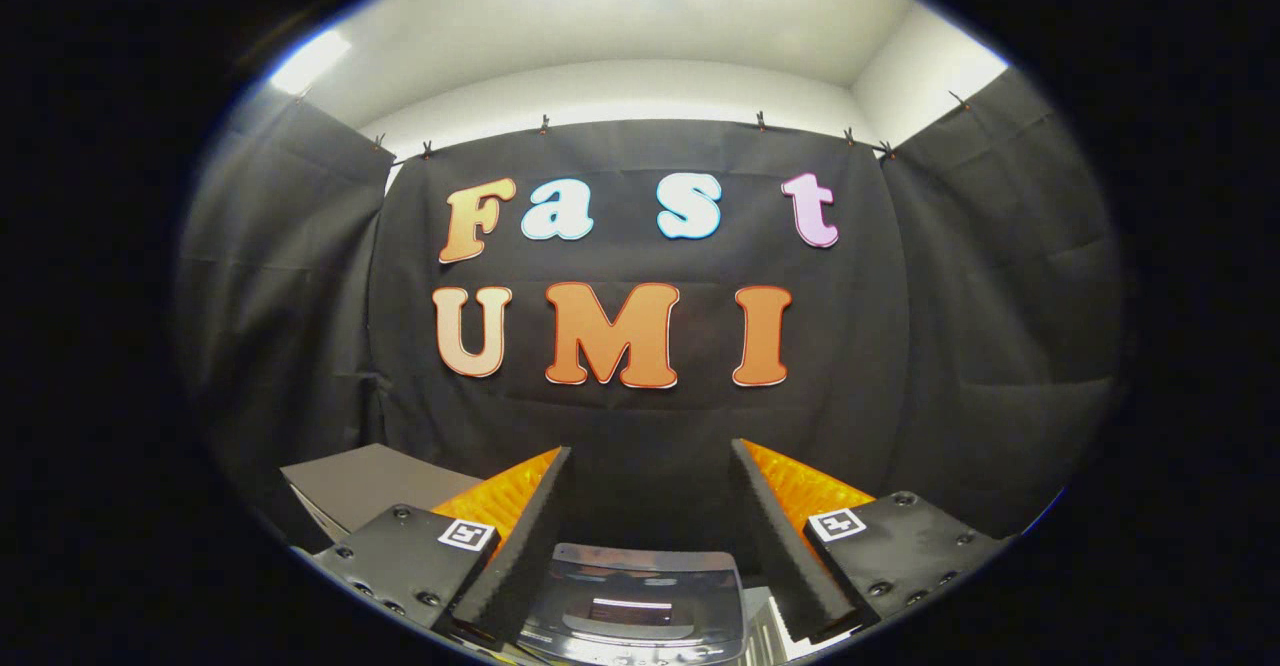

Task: Put the clothes into the washing machine and then close the washing machine lid.

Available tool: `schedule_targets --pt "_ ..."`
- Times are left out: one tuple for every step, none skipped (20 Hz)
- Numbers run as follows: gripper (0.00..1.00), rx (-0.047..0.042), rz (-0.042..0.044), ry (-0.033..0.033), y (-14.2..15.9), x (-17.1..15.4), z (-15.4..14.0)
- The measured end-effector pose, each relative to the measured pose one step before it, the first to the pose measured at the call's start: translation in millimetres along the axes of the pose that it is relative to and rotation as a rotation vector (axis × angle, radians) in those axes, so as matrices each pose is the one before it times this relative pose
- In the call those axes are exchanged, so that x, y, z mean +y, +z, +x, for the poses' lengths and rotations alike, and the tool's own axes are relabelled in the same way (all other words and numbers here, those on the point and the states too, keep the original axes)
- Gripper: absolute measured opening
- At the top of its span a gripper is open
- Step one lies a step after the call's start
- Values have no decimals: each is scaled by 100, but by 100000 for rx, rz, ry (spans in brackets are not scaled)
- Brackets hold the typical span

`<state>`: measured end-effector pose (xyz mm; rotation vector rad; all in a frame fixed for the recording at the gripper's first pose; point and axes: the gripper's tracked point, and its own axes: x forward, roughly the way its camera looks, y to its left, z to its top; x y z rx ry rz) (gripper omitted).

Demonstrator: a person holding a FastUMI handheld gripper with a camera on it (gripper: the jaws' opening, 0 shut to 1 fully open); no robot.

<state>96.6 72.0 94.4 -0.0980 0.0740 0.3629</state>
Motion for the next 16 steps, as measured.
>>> schedule_targets --pt "98 -690 244 1361 191 791 -140" --pt "98 -1001 551 1660 179 622 -6" --pt "98 -476 405 799 124 304 8" --pt "98 -573 582 -84 20 69 210" --pt "98 57 733 -288 -139 -181 331" --pt "98 143 776 -106 -214 -61 195" --pt "98 298 1025 -983 -85 -383 -56" --pt "98 -98 1197 -742 -134 -218 155" --pt "98 -185 1215 -511 -112 -198 -16" --pt "98 -449 933 -681 -72 -282 379" --pt "98 155 663 -1313 -173 -379 274" --pt "98 335 425 -1334 -432 -397 -12" --pt "98 463 852 -737 -334 -263 -787" --pt "98 568 1209 39 -501 -14 -137" --pt "98 229 1264 651 -359 79 -106" --pt "98 599 857 6 -443 -26 122"
